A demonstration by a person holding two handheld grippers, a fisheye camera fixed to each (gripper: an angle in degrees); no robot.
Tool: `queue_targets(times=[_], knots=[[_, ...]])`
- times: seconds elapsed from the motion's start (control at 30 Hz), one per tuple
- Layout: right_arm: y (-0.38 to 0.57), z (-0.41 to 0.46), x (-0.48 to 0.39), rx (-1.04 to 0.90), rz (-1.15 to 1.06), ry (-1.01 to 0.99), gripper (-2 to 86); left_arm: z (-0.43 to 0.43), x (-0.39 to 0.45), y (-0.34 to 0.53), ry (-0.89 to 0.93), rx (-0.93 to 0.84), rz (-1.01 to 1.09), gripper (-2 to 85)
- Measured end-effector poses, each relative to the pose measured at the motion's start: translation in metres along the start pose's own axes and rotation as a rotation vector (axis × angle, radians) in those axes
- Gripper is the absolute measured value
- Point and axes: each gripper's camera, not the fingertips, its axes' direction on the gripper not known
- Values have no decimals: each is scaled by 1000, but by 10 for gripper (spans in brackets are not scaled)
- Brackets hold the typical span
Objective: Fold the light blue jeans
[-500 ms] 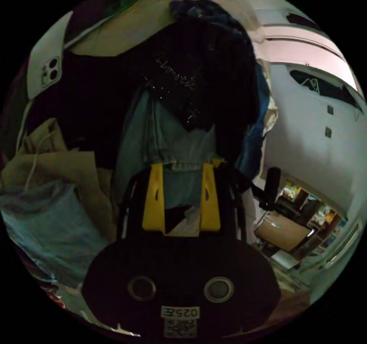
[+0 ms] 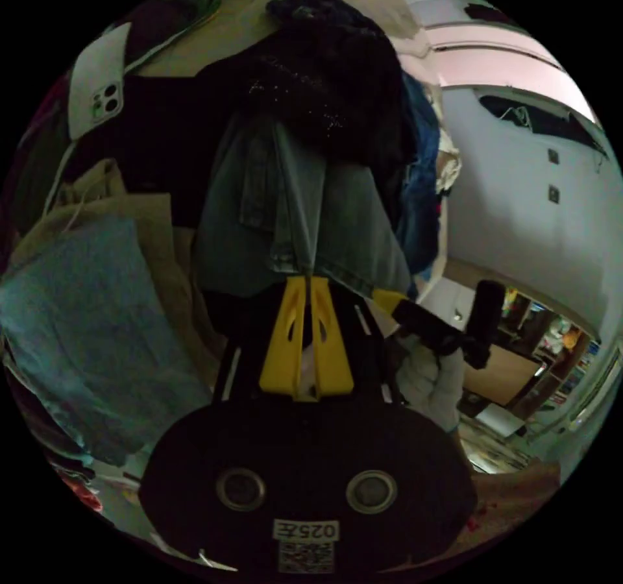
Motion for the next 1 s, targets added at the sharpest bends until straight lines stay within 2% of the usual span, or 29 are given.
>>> queue_targets(times=[0.03, 0.1, 0.13, 0.2, 0.23, 0.27, 0.3, 0.37, 0.43, 0.47, 0.57, 0.63, 0.7, 0.73, 0.83, 0.9, 0.93, 1.0], knots=[[11, 2, 3, -9, -3, -24, 62, -6, -7, 11, 44, 6, 15, -14], [54, 5, 16, -37, -57, -197, 61, -35, -31, 66, 276, 62, 74, -14], [66, 2, 20, -30, -61, -248, 61, -45, -37, 81, 321, 77, 103, -14], [113, -19, 34, 27, -105, -429, 61, -87, -58, 142, 565, 164, 200, -15], [124, -27, 38, 45, -111, -469, 61, -98, -64, 156, 625, 188, 214, -15], [144, -42, 44, 93, -159, -654, 60, -122, -73, 182, 747, 233, 266, -15], [161, -59, 50, 181, -224, -960, 57, -150, -82, 208, 900, 320, 325, -16], [178, -74, 41, 241, -292, -1171, 49, -189, -77, 238, 1070, 351, 471, -16], [193, -87, 5, 212, -410, -1106, 19, -228, -62, 264, 991, 392, 571, -17], [204, -95, -22, 198, -512, -1094, 3, -250, -53, 277, 1007, 392, 663, -17], [237, -120, -70, 339, -643, -1407, -7, -298, -47, 309, 1104, 407, 820, -17], [256, -132, -93, 399, -565, -1299, -8, -322, -55, 324, 1189, 433, 859, -16], [298, -145, -127, 428, -665, -1010, -5, -347, -68, 341, 1387, 448, 914, -14], [315, -147, -134, 448, -690, -949, -4, -351, -72, 345, 1434, 447, 922, -13], [431, -135, -152, 632, -848, -547, 35, -368, -89, 360, 1641, 401, 948, -11], [535, -94, -151, 837, -821, -109, 151, -383, -87, 379, 1684, 349, 1020, -10], [559, -80, -147, 905, -790, -16, 183, -388, -85, 386, 1673, 340, 1058, -10], [643, -10, -123, 1204, -645, 350, 198, -404, -75, 420, 1703, 298, 1190, -9]])
